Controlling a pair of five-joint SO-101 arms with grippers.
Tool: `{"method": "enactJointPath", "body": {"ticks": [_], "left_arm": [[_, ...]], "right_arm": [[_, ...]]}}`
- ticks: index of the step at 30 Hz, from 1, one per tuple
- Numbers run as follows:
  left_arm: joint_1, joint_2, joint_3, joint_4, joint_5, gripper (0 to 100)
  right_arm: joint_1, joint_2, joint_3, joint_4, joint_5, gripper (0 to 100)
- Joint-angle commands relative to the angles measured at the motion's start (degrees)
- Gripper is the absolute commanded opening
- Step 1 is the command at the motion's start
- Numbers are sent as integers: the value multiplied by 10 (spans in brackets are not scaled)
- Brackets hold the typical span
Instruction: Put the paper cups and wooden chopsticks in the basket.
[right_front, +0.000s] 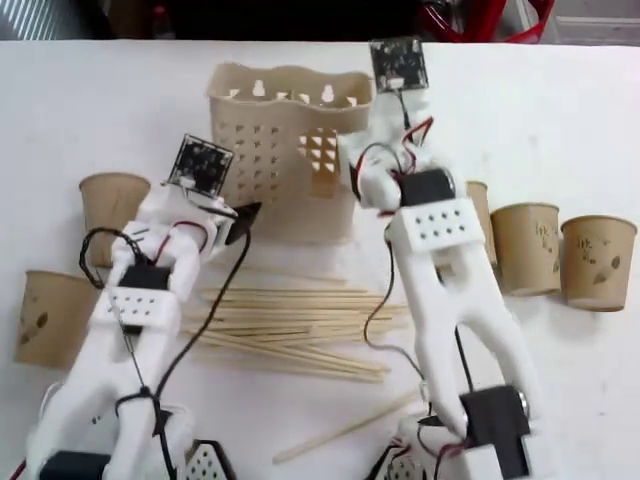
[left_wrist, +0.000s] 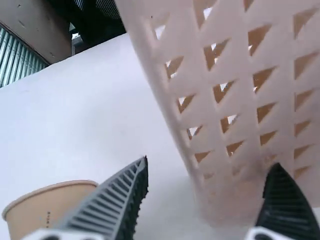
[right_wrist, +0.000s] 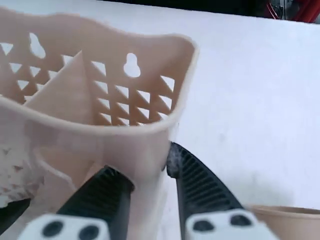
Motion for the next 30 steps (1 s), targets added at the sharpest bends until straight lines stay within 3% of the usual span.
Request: {"method": "enactJointPath", "body": {"ticks": [1,18,25,30], "left_arm": [[-9,19,-13,-33,4,354],[-12,23,23,-30,2,354],[-25,19,31,-25,3,354],[-25,18,15,21,6,354]], "right_arm": [[-32,-92,51,-35,28,17],[-57,-160,270,-71,47,19],[-65,-208,281,-46,47,199],[-66,-276,280,-5,84,212]]}}
